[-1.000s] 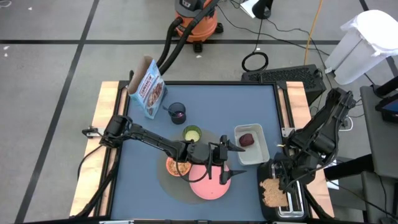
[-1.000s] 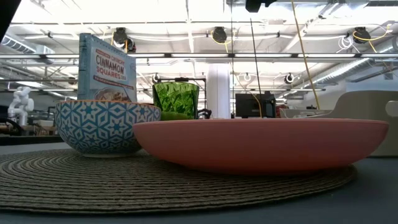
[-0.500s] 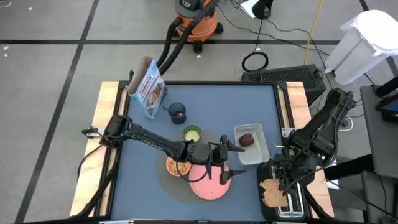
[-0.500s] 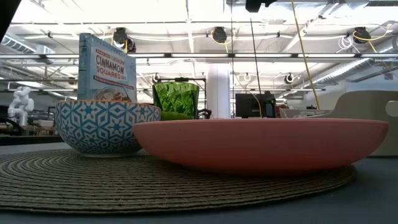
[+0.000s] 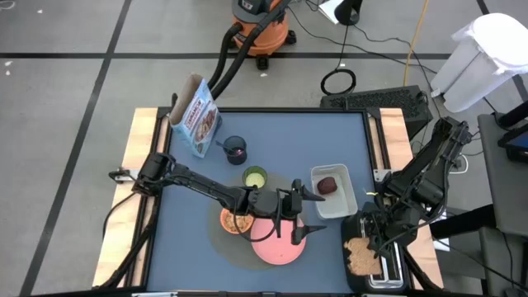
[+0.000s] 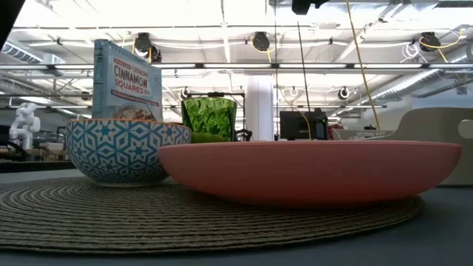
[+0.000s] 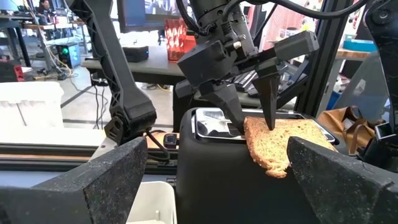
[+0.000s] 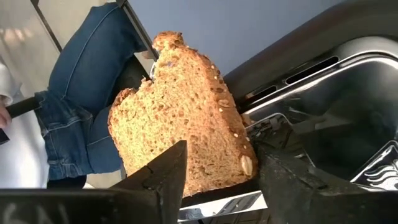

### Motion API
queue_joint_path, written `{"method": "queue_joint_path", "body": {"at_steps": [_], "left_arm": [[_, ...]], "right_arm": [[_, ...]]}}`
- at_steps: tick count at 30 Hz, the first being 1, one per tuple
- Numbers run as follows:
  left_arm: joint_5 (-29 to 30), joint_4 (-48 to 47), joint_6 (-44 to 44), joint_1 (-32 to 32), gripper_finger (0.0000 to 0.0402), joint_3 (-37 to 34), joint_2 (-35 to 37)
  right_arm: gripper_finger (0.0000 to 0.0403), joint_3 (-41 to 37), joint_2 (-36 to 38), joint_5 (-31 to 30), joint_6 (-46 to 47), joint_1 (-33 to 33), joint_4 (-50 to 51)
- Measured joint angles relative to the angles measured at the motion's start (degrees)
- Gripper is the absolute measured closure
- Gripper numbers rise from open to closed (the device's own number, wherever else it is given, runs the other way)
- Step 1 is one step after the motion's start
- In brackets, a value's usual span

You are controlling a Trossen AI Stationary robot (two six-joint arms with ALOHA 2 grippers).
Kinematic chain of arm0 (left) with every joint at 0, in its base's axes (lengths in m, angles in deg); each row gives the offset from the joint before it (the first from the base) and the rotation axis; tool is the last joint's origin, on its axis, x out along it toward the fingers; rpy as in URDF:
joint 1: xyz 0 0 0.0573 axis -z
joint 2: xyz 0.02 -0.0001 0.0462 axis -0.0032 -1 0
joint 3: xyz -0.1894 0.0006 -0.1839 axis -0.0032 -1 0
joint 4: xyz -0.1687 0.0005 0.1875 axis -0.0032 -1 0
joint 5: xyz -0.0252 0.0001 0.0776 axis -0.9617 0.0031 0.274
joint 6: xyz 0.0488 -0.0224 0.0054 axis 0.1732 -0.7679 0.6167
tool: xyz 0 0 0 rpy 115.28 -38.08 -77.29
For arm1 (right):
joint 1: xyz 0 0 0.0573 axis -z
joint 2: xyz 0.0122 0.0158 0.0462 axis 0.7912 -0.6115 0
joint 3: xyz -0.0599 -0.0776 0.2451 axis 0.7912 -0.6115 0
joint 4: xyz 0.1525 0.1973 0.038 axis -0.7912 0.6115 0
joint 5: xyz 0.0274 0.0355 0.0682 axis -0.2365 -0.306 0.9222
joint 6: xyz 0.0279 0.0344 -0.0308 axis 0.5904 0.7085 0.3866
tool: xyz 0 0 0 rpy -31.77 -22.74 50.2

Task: Arrange a breakfast setting
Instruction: Put the toasted bread on the pink plate

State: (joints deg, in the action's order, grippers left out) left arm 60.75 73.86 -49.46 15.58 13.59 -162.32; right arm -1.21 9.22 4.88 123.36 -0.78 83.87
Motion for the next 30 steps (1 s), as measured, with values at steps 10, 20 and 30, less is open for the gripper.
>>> {"method": "queue_joint_path", "body": {"at_steps": [10, 20, 30], "left_arm": [[0.0, 0.0, 0.0, 0.0, 0.0009, 0.0, 0.0], [0.0, 0.0, -0.1, 0.0, 0.0009, 0.0, 0.0], [0.0, 0.0, 0.3, 0.0, 0.0009, 0.0, 0.0]], "right_arm": [[0.0284, -2.6, 0.2, 0.6, 0.0, 0.0, -2.0], [0.0322, -9.2, 2.5, 3.6, 0.1, 0.0, -13.9], [0.0354, -9.7, 4.6, 3.1, 0.1, 0.0, -14.5]]}}
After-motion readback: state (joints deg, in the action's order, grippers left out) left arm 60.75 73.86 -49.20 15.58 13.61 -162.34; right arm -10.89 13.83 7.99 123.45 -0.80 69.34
